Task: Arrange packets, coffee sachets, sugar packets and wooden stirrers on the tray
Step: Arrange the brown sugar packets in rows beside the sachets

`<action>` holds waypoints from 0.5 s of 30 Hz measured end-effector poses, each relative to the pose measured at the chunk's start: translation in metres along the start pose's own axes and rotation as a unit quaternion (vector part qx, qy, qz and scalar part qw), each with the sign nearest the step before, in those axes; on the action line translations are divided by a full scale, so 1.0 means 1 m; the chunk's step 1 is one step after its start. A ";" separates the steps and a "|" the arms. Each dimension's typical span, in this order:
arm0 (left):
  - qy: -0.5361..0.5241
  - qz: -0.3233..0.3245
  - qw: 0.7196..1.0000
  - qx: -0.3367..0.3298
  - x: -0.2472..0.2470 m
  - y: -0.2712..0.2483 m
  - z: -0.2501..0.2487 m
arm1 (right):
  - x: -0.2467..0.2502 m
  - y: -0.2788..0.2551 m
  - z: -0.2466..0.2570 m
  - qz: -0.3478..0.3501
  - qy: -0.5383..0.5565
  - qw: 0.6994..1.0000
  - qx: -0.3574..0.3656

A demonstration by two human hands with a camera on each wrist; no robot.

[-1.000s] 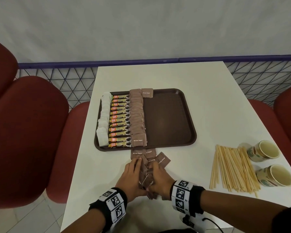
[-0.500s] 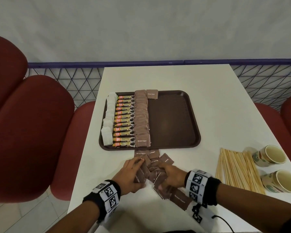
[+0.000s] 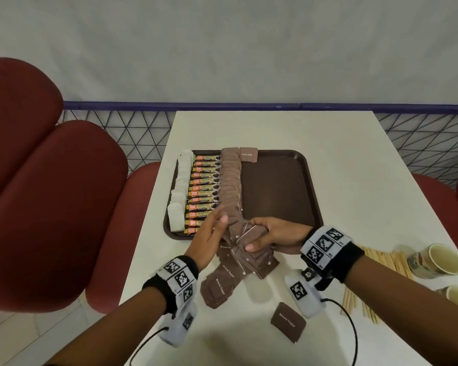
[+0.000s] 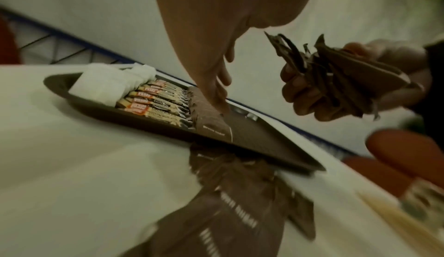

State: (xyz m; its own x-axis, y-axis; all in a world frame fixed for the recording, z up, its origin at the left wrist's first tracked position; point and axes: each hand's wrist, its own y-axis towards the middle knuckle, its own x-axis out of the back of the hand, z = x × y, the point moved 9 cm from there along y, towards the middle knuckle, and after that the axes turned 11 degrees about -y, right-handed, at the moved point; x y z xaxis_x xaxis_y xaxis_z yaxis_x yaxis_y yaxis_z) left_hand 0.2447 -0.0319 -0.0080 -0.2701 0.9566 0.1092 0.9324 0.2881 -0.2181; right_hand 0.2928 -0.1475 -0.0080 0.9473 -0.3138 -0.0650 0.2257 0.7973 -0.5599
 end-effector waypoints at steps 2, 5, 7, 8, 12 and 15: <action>-0.065 0.004 0.997 0.042 -0.002 0.009 0.005 | -0.008 0.008 0.014 0.003 0.007 1.000 0.021; -0.173 0.045 0.975 0.135 -0.010 0.010 0.010 | -0.013 0.023 0.026 -0.004 -0.020 0.999 0.043; -0.260 0.055 0.943 0.202 -0.017 0.006 0.012 | -0.013 0.029 0.031 -0.019 -0.017 0.998 0.053; -0.297 0.058 0.926 0.227 -0.021 0.003 0.013 | -0.012 0.031 0.033 -0.031 -0.007 0.998 0.059; -0.399 0.062 0.875 0.266 -0.029 -0.005 0.014 | -0.008 0.037 0.033 -0.104 -0.022 0.991 0.082; -0.434 0.055 0.861 0.260 -0.025 -0.005 0.017 | -0.002 0.037 0.032 -0.160 -0.103 0.976 0.104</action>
State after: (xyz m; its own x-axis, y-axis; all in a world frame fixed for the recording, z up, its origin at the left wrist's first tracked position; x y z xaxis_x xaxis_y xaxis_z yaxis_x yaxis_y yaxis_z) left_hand 0.2421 -0.0561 -0.0262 -0.4758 0.5852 -0.6566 0.7910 -0.0417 -0.6104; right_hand 0.3069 -0.1008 -0.0022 0.8411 -0.4711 0.2659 0.5392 0.7697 -0.3419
